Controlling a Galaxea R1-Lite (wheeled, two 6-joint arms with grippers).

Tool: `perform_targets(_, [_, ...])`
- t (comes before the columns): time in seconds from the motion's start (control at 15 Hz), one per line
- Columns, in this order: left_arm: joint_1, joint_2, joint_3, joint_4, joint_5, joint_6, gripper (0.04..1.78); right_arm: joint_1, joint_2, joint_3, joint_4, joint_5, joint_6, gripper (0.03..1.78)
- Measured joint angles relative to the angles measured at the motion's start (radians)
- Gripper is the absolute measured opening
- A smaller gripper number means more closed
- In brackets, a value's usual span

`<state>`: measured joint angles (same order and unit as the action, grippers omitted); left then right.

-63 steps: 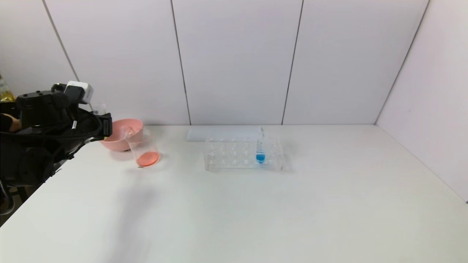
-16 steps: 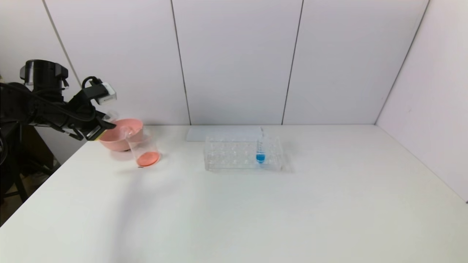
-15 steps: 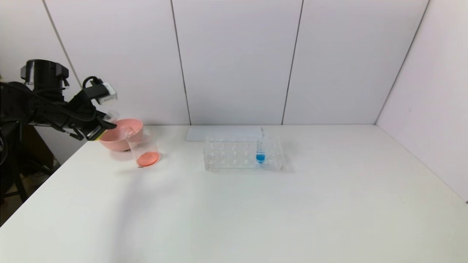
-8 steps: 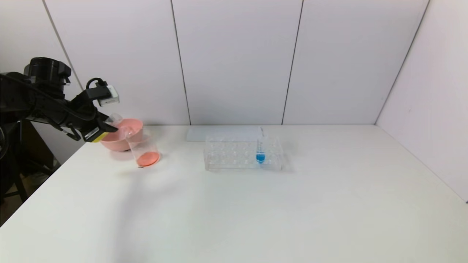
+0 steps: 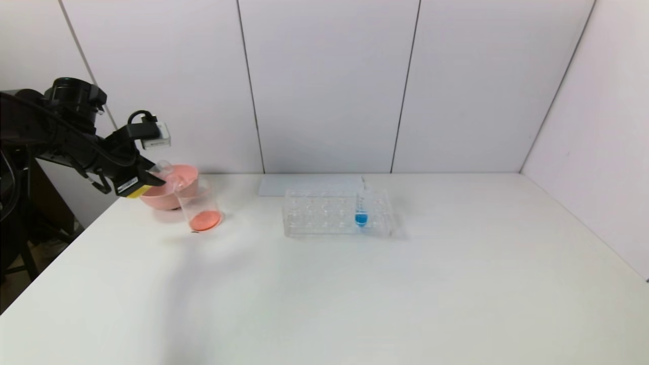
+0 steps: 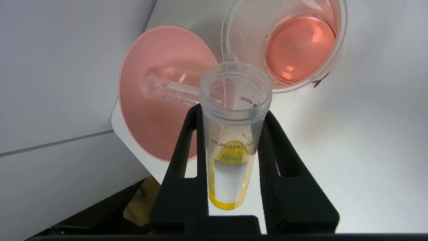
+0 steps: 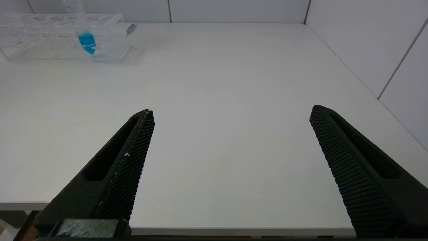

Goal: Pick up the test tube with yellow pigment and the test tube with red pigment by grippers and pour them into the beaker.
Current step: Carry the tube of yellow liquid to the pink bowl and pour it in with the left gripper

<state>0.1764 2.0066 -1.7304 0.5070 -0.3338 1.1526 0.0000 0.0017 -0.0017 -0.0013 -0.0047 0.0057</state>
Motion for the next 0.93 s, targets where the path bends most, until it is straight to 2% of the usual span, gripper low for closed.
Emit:
perform_targets(0.47, [0.0,0.049,-0.142,0.162,0.003,0.095,0.45,0.0,0.0,0.0,0.0,0.0,0.0,1.7])
perform_targets(0.93, [-0.018,0.104,-0.241,0.222,0.023,0.166,0.45,0.0,0.0,0.0,0.0,0.0,0.0,1.7])
